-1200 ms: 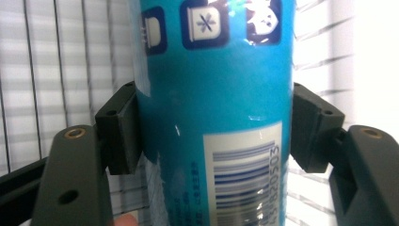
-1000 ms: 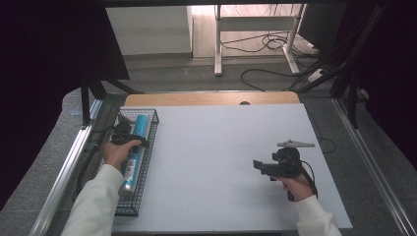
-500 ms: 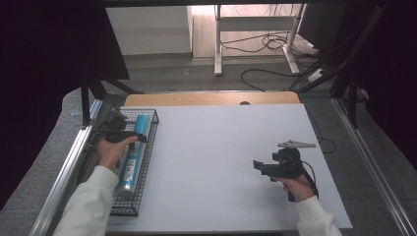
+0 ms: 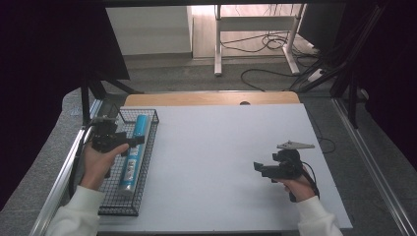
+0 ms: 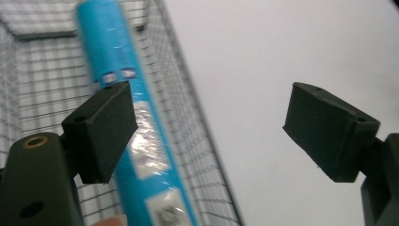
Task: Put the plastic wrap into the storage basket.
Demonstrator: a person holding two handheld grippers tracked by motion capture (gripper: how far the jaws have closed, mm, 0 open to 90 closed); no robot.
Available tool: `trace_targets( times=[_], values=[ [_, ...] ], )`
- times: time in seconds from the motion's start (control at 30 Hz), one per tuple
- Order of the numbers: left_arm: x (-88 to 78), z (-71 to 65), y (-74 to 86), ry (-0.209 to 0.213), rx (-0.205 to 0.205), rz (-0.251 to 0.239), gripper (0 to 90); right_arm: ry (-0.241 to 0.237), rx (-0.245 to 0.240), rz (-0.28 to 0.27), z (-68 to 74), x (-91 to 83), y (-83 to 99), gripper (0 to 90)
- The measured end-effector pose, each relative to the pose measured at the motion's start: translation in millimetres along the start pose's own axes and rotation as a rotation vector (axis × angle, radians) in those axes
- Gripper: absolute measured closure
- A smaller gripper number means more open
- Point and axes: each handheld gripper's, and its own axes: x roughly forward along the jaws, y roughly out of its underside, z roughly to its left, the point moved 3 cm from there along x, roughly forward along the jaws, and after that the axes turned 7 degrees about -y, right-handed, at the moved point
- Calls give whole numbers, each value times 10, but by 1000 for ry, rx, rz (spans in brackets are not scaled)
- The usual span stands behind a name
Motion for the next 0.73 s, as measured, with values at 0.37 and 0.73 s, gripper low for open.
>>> trace_targets(
  times=[0.37,0.73],
  values=[
    [-37,-486,550,69,173,9,180,2,-80,16,19,-47,103,129],
    [108,-611,587,94,186,4,174,13,-126,-3,49,-79,129,124]
  ],
)
